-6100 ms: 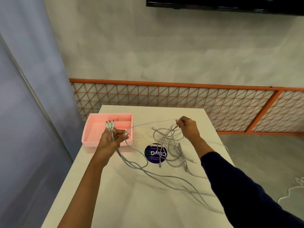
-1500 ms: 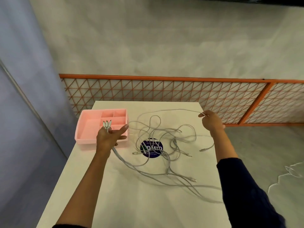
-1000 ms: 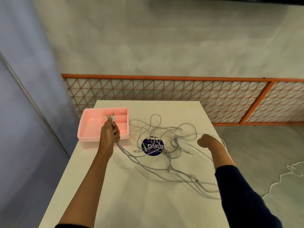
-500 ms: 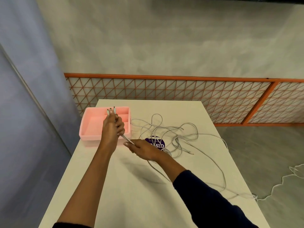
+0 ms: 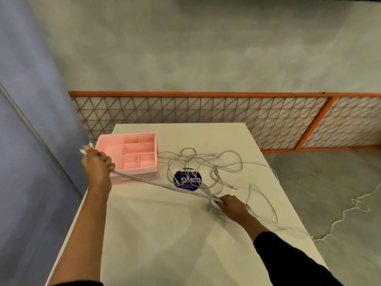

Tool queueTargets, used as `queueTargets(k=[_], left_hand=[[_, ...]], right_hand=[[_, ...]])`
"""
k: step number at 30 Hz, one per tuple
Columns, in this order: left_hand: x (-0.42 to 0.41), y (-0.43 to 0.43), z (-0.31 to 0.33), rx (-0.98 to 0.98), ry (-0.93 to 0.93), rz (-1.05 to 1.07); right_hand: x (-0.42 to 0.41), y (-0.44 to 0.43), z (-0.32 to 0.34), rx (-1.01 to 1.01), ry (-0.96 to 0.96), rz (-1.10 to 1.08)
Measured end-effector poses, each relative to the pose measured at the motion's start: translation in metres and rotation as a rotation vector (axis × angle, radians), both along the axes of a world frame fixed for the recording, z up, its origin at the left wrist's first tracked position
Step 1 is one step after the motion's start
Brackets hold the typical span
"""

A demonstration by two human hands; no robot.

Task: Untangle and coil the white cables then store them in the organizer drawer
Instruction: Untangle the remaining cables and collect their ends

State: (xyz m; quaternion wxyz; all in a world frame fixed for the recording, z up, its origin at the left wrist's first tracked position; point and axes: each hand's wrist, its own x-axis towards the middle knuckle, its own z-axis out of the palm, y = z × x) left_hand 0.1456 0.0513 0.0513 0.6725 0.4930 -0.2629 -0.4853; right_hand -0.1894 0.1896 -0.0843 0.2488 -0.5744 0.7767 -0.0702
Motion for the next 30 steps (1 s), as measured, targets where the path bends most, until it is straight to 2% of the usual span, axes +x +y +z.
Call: queueTargets(k=[6, 12, 14, 18, 23, 27, 30], left_hand=[[0.000, 0.007, -0.014, 0.051, -0.116, 0.068], [-0.005, 0.012, -0.025, 0.011, -0.396, -0.001], [-0.015, 0.018, -0.023, -0.010, -0.561, -0.119], [-0.059, 0.037, -0.029, -0.064, -0.913, -0.588], [-0.118, 0.062, -0.077, 0.003, -1.066, -1.186], [-0.149, 0.076, -0.104, 0.016, -1.171, -1.394], [-0.163, 0.077, -0.107, -0.023, -1.225, -1.386]], right_hand=[[-0.023, 0.003, -0.001, 0.041, -0.021, -0.112], [-0.021, -0.005, 0.002, 0.058, -0.054, -0.092], [-0.017, -0.013, 0.006, 0.065, -0.029, -0.055], [-0.003, -0.021, 0.013, 0.096, 0.051, 0.059], [0.007, -0.016, 0.017, 0.113, 0.002, 0.131], [0.009, -0.011, 0.022, 0.110, -0.112, 0.148], [0.004, -0.007, 0.023, 0.104, -0.166, 0.145]])
